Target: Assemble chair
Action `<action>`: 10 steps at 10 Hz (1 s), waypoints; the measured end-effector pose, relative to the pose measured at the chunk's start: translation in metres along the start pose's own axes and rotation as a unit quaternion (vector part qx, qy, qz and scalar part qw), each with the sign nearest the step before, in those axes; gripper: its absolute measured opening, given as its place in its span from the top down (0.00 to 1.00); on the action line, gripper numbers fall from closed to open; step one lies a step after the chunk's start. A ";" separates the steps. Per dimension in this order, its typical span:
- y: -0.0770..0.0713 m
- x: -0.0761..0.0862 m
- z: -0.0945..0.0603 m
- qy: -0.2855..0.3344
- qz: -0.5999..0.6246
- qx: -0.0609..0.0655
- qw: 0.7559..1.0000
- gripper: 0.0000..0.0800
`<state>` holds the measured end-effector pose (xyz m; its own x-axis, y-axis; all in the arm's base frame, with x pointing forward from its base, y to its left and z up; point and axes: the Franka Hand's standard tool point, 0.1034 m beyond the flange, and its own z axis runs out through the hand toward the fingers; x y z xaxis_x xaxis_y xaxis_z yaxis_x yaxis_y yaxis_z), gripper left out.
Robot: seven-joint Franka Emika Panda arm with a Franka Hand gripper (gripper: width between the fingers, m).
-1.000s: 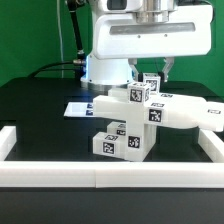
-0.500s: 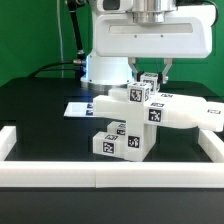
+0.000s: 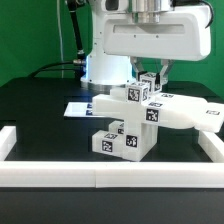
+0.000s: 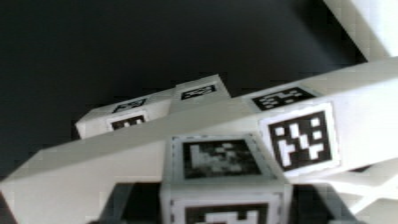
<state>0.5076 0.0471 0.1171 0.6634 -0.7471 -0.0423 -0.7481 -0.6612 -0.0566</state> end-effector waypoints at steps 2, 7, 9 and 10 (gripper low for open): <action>0.000 0.000 0.000 0.000 0.048 0.000 0.999 0.64; -0.001 -0.002 0.000 -0.002 0.164 0.001 0.986 0.63; -0.001 -0.002 0.001 -0.002 0.162 0.000 0.987 0.35; 0.000 -0.002 0.002 -0.001 0.134 -0.001 0.991 0.23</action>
Offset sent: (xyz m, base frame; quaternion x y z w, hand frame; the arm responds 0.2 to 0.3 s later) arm 0.0000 0.0000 0.0000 0.0000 0.0000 0.1296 0.9916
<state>0.5065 0.0488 0.1148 0.4418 -0.8952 -0.0583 -0.8971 -0.4401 -0.0403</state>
